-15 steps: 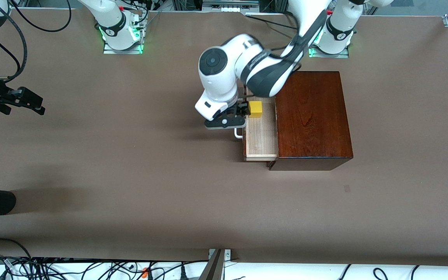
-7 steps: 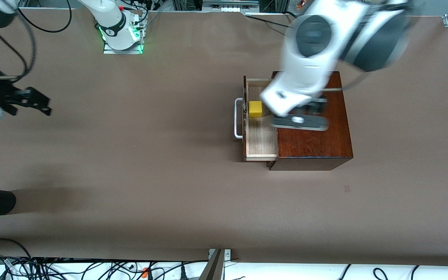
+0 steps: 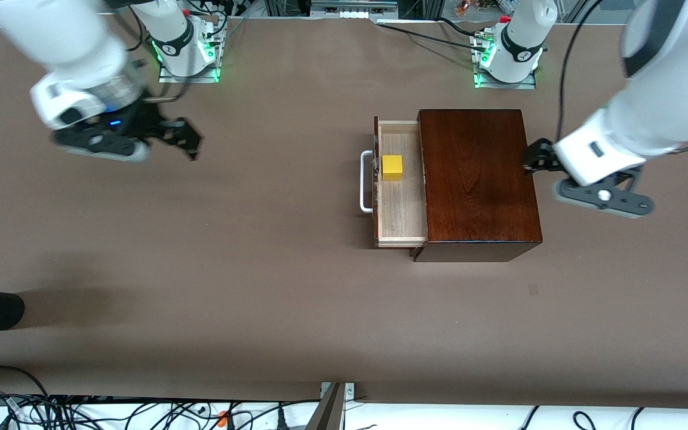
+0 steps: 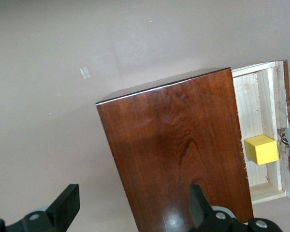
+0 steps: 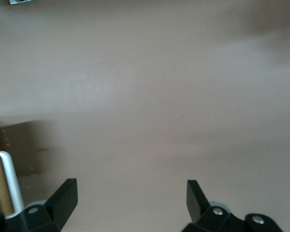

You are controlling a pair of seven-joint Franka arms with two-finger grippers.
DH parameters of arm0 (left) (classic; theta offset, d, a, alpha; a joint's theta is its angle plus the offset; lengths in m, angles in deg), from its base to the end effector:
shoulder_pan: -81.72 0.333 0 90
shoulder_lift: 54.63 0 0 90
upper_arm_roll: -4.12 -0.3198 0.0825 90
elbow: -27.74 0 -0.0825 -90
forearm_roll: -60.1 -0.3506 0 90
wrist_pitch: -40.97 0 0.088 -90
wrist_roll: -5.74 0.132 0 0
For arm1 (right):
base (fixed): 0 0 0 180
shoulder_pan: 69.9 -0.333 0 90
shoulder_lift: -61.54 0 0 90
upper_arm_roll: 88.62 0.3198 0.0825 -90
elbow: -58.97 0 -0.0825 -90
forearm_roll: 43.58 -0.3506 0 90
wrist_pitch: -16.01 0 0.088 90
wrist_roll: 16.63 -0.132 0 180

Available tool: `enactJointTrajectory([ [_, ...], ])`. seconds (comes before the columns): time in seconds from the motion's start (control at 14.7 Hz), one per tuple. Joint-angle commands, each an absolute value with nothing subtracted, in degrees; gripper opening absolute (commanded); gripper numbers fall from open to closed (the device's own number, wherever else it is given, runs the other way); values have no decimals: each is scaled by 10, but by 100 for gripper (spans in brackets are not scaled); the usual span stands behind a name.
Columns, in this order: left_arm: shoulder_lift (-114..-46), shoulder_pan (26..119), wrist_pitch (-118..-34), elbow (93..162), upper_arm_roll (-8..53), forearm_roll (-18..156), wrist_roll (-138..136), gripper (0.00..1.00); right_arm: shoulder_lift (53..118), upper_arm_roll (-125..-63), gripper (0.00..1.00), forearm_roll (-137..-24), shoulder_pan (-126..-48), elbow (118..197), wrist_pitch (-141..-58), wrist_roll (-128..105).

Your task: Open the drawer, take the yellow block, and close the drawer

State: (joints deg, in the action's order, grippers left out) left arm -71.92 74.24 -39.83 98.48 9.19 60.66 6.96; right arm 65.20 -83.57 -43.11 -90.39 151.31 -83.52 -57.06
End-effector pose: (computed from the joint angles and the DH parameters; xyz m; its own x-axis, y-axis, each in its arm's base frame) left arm 0.5792 -0.1217 0.5669 0.9635 -0.2372 -0.1239 -0.2342 -0.9714 0.0387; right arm 0.5026 0.2376 0.5661 0.9652 -0.2568 0.0487 -0.2551 -0.9661 -0.0382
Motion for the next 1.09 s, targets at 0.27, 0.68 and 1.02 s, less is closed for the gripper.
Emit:
enactJointTrajectory([
  [0.27, -540, 756, -583, 1245, 15, 634, 166, 100, 773, -836, 100, -413, -1083, 1418, -844, -1061],
  [0.68, -540, 783, -561, 1247, 23, 628, 112, 100, 903, -837, 100, -412, -1166, 1310, -905, -1427],
  [1.02, -551, 782, -531, 1237, 23, 624, 103, 100, 983, -841, 100, -411, -1204, 1265, -976, -1570],
])
